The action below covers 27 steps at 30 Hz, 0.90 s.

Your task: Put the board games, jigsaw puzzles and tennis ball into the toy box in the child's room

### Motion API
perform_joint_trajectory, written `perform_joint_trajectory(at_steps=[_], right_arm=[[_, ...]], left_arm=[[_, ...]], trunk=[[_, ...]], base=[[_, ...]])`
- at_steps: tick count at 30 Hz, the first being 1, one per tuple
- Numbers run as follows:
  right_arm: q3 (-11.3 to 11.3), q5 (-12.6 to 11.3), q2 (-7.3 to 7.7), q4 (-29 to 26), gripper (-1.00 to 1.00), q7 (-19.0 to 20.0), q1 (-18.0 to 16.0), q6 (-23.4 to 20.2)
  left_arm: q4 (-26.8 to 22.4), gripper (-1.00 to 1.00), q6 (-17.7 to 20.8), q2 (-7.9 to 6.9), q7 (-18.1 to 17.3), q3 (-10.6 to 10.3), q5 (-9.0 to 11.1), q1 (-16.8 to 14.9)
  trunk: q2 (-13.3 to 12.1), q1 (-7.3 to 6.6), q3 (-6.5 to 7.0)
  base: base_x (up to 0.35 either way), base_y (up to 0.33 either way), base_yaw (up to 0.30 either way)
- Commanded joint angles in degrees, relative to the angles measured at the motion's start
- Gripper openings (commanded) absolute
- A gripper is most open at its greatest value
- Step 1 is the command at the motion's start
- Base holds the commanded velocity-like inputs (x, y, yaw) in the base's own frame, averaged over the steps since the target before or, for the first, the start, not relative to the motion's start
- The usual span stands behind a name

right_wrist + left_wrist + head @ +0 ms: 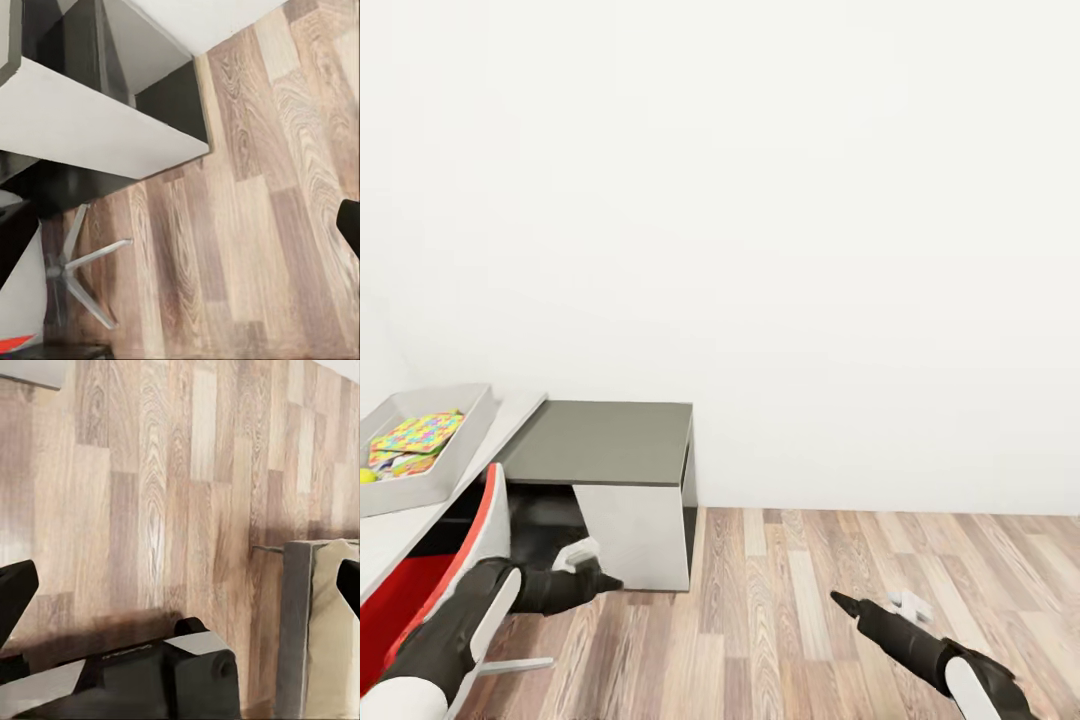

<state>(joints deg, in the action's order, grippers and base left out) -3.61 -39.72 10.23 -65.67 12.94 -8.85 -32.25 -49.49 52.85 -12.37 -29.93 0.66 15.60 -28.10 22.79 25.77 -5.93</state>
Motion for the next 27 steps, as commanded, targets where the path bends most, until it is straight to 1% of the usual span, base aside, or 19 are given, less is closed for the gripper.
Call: perform_joint_trajectory(at_steps=[1, 2, 3, 4, 5, 6, 7, 9, 10, 11, 12, 13, 14, 15, 17, 22, 27], right_arm=[[1.07, 0.73, -0.23, 2.35, 1.00, 0.05, 0.12, 0.13], [1.66, 1.30, -0.38, 3.67, 1.00, 0.00, 0.20, 0.37], [2.92, 2.72, -0.92, 6.86, 1.00, -0.15, 0.31, 1.02], [3.60, 3.61, -1.34, 8.83, 1.00, -0.32, 0.35, 1.55], [4.97, 5.79, -2.42, 13.40, 1.00, -0.89, 0.40, 3.29], [6.31, 8.36, -3.65, 18.54, 1.00, -1.78, 0.42, 6.05], [6.93, 9.71, -4.31, 21.17, 1.00, -2.32, 0.42, 7.72], [8.93, 15.25, -7.11, 31.29, 1.00, -5.23, 0.42, 14.80], [9.55, 17.78, -8.52, 35.71, 1.00, -7.04, 0.42, 18.03], [9.97, 20.09, -9.90, 39.54, 1.00, -9.03, 0.42, 20.89], [10.12, 21.13, -10.51, 41.23, 1.00, -10.03, 0.42, 22.19], [10.32, 22.91, -11.57, 44.14, 1.00, -11.96, 0.41, 24.60], [10.38, 23.62, -11.97, 45.39, 1.00, -12.84, 0.41, 25.71], [10.47, 24.56, -12.52, 47.59, 1.00, -14.40, 0.41, 27.77], [10.55, 25.52, -13.09, 52.07, 1.00, -16.38, 0.46, 31.14], [10.49, 25.76, -13.33, 60.74, 1.00, -17.61, 0.47, 36.39], [10.40, 25.85, -12.65, 63.20, 1.00, -17.81, 0.47, 37.97]], left_arm=[[4.53, 1.00, -2.08, 0.42, 1.98, -0.72, 0.17, 0.01], [6.85, 1.00, -3.53, 0.61, 3.11, -1.03, 0.16, 0.04], [11.89, 1.00, -7.00, 1.01, 5.43, -1.51, 0.12, 0.08], [14.53, 1.00, -9.01, 1.22, 6.63, -1.71, 0.07, 0.09], [19.90, 1.00, -13.41, 1.68, 9.09, -2.10, -0.03, 0.11], [25.17, 1.00, -18.21, 2.21, 11.50, -2.49, -0.15, 0.12], [27.69, 1.00, -20.65, 2.52, 12.69, -2.70, -0.23, 0.13], [36.59, 1.00, -29.98, 3.92, 17.44, -3.66, -0.47, 0.14], [40.26, 1.00, -34.24, 4.69, 19.85, -4.09, -0.56, 0.24], [43.40, 1.00, -38.19, 5.50, 22.30, -4.42, -0.59, 0.58], [44.64, 1.00, -40.01, 5.84, 23.51, -4.57, -0.60, 0.93], [46.38, 1.00, -43.24, 6.34, 25.79, -4.77, -0.62, 2.06], [46.99, 1.00, -44.62, 6.53, 26.81, -4.85, -0.66, 2.78], [47.86, 1.00, -46.88, 6.81, 28.59, -4.99, -0.76, 4.33], [48.77, 1.00, -49.57, 7.14, 30.97, -5.38, -1.11, 7.08], [49.30, 1.00, -51.41, 7.28, 32.45, -5.92, -2.49, 10.89], [49.38, 1.00, -52.03, 7.30, 32.73, -6.00, -2.59, 13.10]], trunk=[[0.13, 0.01, -0.11], [0.13, 0.01, -0.11], [0.13, 0.01, -0.11], [0.13, 0.01, -0.11], [0.13, 0.01, -0.11], [0.13, 0.01, -0.11], [0.13, 0.01, -0.11], [0.13, 0.01, -0.11], [0.13, 0.01, -0.11], [0.13, 0.01, -0.11], [0.13, 0.01, -0.11], [0.13, 0.01, -0.11], [0.13, 0.01, -0.11], [0.13, 0.01, -0.11], [0.13, 0.01, -0.11], [0.13, 0.01, -0.11], [0.13, 0.01, -0.11]], base=[[-0.116, 0.000, 0.000], [-0.093, 0.000, 0.000], [-0.060, 0.000, 0.000], [-0.048, 0.000, 0.000], [-0.031, 0.000, 0.000], [-0.020, 0.000, 0.000], [-0.016, 0.000, 0.000], [-0.008, 0.000, 0.000], [-0.004, 0.000, 0.000], [-0.003, 0.000, 0.000], [-0.002, 0.000, 0.000], [-0.001, 0.000, 0.000], [-0.001, 0.000, 0.000], [0.000, 0.000, 0.000], [0.000, 0.000, 0.000], [0.000, 0.000, 0.000], [0.000, 0.000, 0.000]])
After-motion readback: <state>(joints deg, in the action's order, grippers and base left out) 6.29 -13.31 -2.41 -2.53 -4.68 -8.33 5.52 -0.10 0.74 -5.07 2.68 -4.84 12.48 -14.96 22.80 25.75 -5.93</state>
